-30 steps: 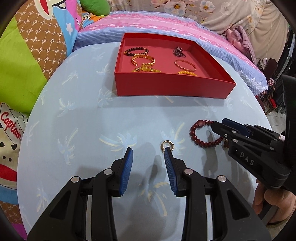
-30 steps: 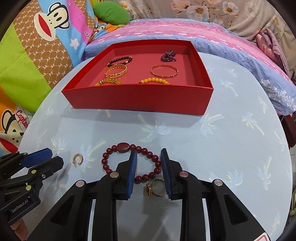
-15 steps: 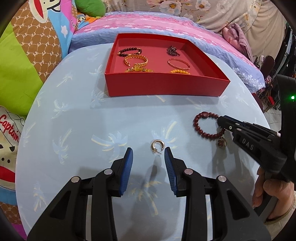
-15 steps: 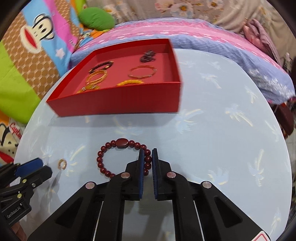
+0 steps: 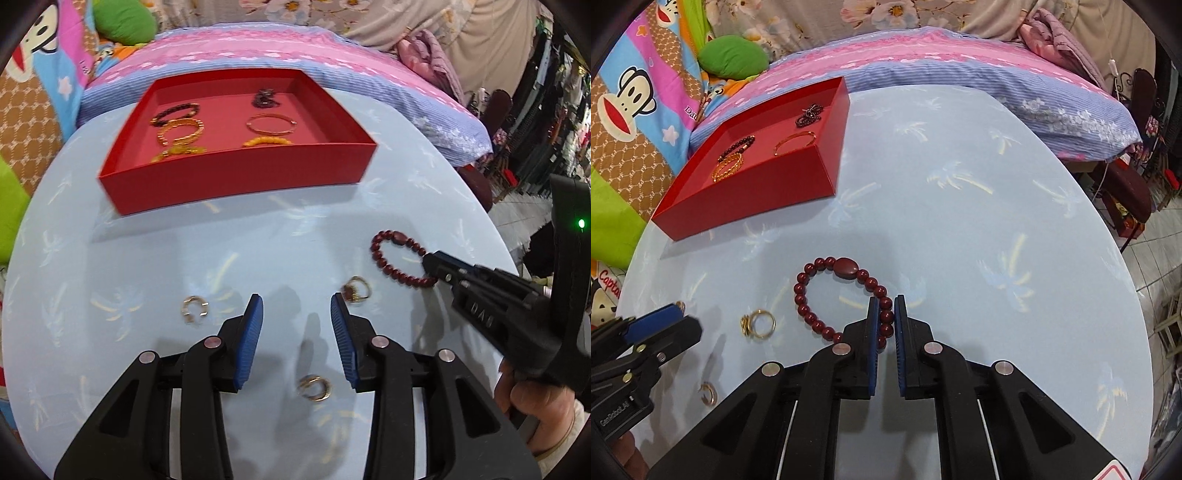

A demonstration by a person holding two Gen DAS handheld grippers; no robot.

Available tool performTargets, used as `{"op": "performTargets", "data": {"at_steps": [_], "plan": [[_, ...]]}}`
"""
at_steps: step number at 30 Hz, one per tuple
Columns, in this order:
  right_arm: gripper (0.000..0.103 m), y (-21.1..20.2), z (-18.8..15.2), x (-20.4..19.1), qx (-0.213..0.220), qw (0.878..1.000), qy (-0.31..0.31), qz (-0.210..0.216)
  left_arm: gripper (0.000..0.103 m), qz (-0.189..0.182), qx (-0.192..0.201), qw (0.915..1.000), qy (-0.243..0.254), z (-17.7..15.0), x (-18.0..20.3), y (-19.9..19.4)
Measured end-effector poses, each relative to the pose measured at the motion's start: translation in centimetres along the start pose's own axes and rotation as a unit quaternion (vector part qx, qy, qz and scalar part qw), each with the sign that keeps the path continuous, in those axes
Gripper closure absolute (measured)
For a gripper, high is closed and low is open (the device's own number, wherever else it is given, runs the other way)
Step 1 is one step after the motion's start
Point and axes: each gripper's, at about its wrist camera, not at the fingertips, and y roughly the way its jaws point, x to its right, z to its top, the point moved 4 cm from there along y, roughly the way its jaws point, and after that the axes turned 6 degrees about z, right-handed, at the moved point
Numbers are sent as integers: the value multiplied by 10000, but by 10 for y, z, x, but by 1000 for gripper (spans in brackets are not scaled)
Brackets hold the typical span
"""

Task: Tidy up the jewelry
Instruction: 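Grasp the small gold ring with the left tool while the right tool grasps the dark-red bead bracelet, then carry the ring and red-bead bracelet into the red box and open both tools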

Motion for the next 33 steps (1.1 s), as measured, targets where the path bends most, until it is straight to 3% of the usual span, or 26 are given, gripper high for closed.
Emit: {"op": "performTargets", "data": {"at_steps": [10, 15, 19, 33], "plan": [[96, -8, -12, 5, -93, 9999, 86, 42, 66, -217, -140, 9996, 148, 7, 29, 19], [95, -11, -18, 3, -120, 9999, 22, 76, 76, -158, -261, 9995, 128, 4, 31, 31], [95, -13, -22, 1, -126, 9999, -29, 95, 91, -161, -265, 9994, 145, 6, 31, 33], [95, -22, -15, -10, -60, 9995, -24, 305, 92, -177, -176, 9997, 80, 8, 18, 18]]}}
